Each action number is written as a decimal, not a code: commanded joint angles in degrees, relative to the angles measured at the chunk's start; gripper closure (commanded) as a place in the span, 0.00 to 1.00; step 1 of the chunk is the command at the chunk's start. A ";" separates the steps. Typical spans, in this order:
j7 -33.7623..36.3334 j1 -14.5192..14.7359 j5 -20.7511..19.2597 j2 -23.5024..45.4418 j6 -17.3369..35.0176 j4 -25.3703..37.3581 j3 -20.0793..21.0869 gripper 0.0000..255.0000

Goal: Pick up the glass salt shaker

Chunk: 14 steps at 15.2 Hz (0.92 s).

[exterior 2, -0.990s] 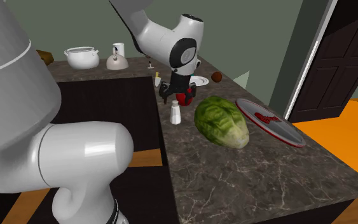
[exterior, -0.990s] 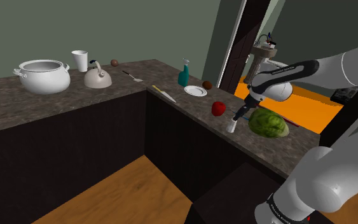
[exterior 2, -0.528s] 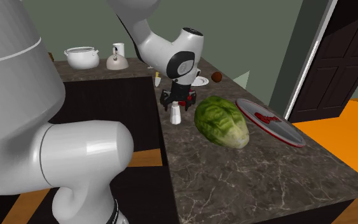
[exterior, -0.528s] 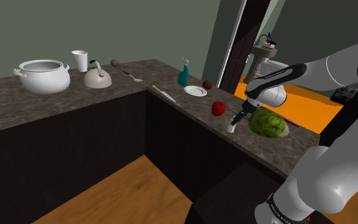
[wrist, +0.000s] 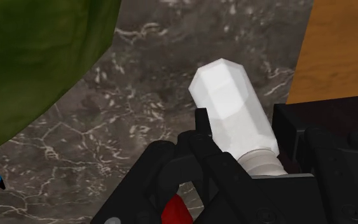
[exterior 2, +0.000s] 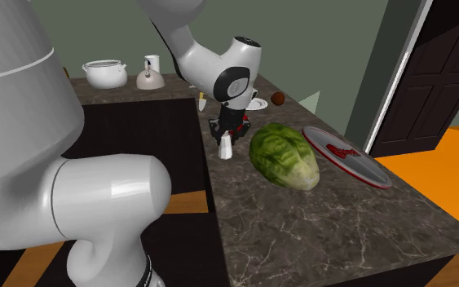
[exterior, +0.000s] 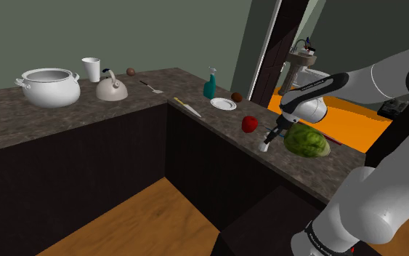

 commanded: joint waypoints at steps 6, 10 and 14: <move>2.64 -1.22 -2.99 -2.31 -2.20 0.55 1.11 1.00; 5.46 -2.65 -6.00 -5.04 -5.32 1.65 2.56 1.00; 7.69 -3.80 -8.19 -7.39 -8.52 3.00 3.92 1.00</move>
